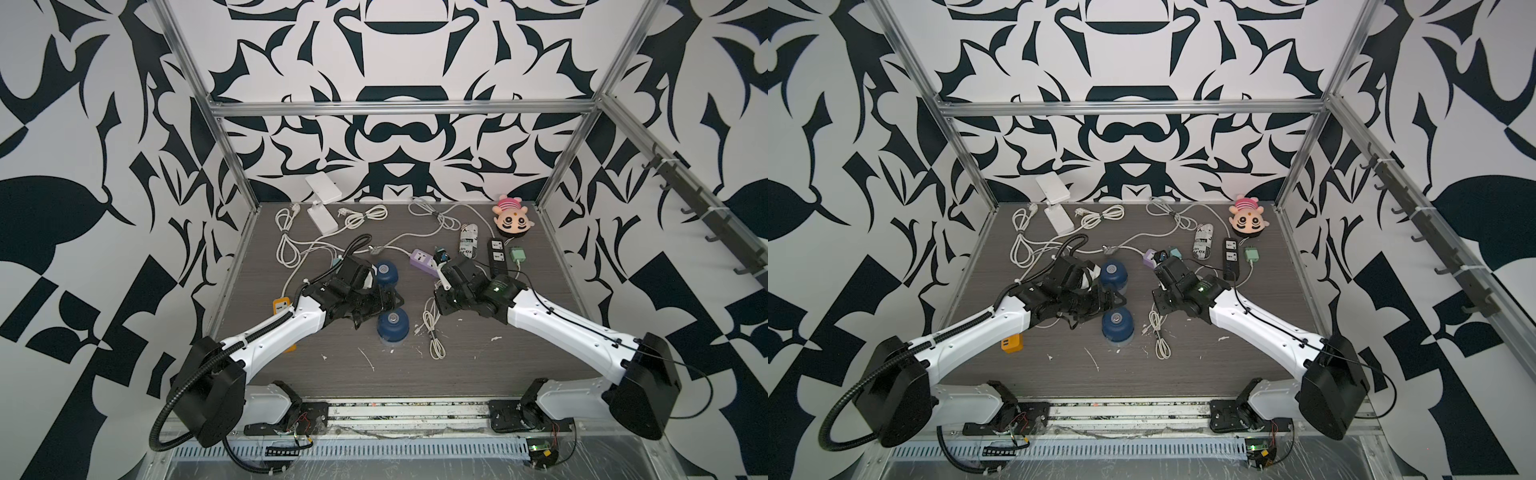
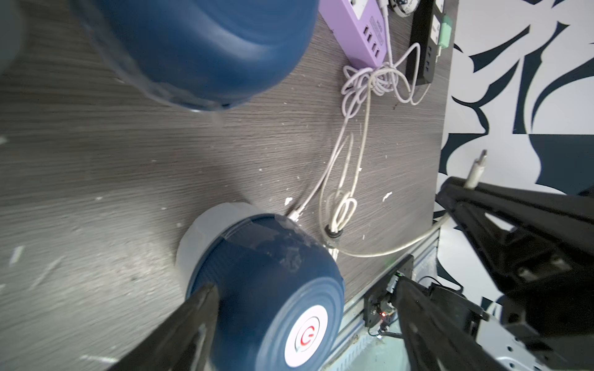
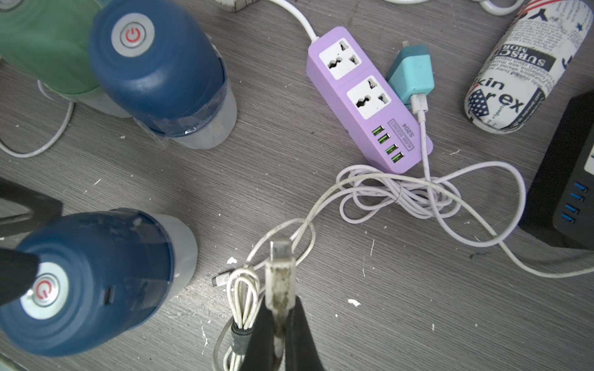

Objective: Charge the cordless meat grinders
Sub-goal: Move the cordless meat grinder to the center of the board.

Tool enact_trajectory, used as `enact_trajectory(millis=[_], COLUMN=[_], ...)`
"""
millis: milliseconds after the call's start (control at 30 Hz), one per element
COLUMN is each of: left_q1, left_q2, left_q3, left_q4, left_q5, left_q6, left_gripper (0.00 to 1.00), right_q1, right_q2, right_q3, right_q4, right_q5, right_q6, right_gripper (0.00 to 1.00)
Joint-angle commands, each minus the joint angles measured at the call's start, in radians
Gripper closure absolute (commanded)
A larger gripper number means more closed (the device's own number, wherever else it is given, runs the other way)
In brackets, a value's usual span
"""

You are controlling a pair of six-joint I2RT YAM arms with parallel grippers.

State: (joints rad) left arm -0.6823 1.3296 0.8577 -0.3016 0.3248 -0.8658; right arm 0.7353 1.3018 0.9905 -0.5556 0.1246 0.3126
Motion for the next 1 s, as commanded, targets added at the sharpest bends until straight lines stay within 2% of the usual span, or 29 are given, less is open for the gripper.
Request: enact_trajectory(millis=[0,400,533,700,767,800,967], left_q1=[-0.016,-0.091,-0.099,-0.099,-0.099,-0.099,-0.084], left_q2=[0.026,0.167,0.172,0.058,-0.020,-0.080,-0.220], left_q3=[0.018,0.070,0.073,0.116,0.095,0.072,-0.011], left_q4=[0.097,0.346,0.369,0.166,0.134,0.128,0.085], left_q5=[0.077,0.219,0.212,0.018,-0.063,-0.110,-0.286], left_q6=[-0.042,-0.145,-0.156,0.013,0.081,0.113,0.193], left_gripper=[0.10,0.08,0.08,0.07,0.06,0.01,0.01], right_q1=[-0.001,-0.001,-0.001,-0.001,-0.001,-0.001,-0.001], right_q2=[-0.052,-0.152,-0.178,-0.188,-0.194,-0.197,-0.196], right_q3=[-0.026,-0.113,-0.139,-0.159,-0.167,-0.170,-0.175], right_q4=[0.020,0.016,0.024,0.025,0.030,0.031,0.044], right_q5=[0.004,0.023,0.017,-0.003,-0.008,-0.008,-0.027], right_q6=[0.012,0.014,0.017,0.024,0.027,0.029,0.032], right_gripper=[1.00,1.00,1.00,1.00,1.00,1.00,1.00])
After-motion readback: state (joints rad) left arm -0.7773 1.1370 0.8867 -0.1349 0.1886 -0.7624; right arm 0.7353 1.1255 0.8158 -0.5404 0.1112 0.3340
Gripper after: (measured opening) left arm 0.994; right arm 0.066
